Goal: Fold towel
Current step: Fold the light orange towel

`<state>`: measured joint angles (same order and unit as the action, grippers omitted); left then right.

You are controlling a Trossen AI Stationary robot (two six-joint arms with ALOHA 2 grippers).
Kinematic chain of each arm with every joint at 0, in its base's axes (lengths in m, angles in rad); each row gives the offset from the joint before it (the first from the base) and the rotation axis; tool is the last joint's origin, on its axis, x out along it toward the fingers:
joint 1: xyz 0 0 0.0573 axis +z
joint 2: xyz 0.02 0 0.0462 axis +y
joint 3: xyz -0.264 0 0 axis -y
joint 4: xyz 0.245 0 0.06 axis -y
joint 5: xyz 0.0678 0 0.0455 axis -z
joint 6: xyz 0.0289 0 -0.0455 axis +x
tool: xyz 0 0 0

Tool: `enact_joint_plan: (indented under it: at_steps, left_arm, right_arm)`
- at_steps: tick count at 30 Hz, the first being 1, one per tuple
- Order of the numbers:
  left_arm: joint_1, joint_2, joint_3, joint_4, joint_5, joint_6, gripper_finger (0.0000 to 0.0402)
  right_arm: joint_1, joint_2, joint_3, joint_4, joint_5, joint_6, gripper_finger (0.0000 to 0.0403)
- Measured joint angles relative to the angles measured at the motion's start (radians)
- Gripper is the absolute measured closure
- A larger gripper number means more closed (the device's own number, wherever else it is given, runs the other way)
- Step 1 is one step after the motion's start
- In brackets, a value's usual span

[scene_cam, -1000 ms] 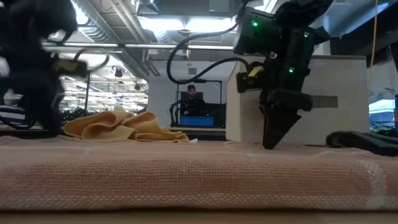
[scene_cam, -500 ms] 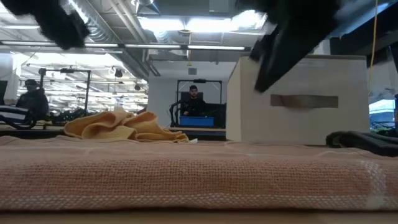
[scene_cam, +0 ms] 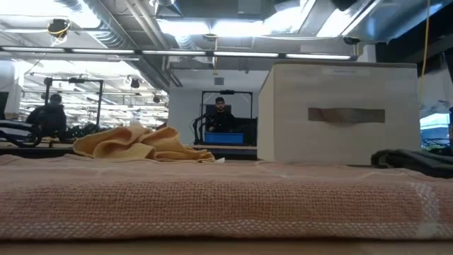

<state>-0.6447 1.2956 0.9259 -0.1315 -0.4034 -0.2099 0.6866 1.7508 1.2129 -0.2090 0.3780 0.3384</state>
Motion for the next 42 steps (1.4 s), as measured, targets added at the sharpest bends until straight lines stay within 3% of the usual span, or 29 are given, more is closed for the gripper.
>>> enact_joint_plan:
  at_steps: [4, 8, 12, 18, 25, 33, 37, 42]
  left_arm:
    - [-0.075, 0.142, 0.147, -0.257, 0.002, -0.122, 0.0136]
    - [-0.165, 0.271, 0.233, -0.507, 0.045, -0.407, 0.0130]
    - [-0.250, 0.366, 0.241, -0.526, 0.125, -0.663, 0.0141]
    - [-0.311, 0.514, 0.241, -0.544, 0.129, -0.851, 0.0157]
    - [-0.332, 0.594, 0.245, -0.533, 0.289, -0.977, 0.0161]
    - [-0.374, 0.599, 0.250, -0.539, 0.302, -1.030, 0.0161]
    - [-0.357, 0.578, 0.281, -0.579, 0.334, -1.028, 0.0161]
    - [-0.349, 0.547, 0.374, -0.603, 0.289, -1.002, 0.0161]
  right_arm:
    - [0.048, 0.000, 0.000, -0.034, -0.004, 0.139, 0.0182]
    - [0.094, 0.000, 0.000, -0.131, -0.007, 0.235, 0.0141]
    - [0.128, 0.003, -0.008, -0.222, -0.004, 0.317, 0.0127]
    - [0.139, 0.065, -0.068, -0.191, -0.006, 0.358, 0.0142]
    - [0.138, 0.146, -0.102, -0.210, -0.089, 0.424, 0.0163]
    - [0.138, 0.154, -0.120, -0.204, -0.099, 0.471, 0.0171]
    - [0.138, 0.138, -0.081, -0.233, -0.109, 0.407, 0.0172]
    - [0.146, 0.105, 0.011, -0.247, -0.135, 0.366, 0.0172]
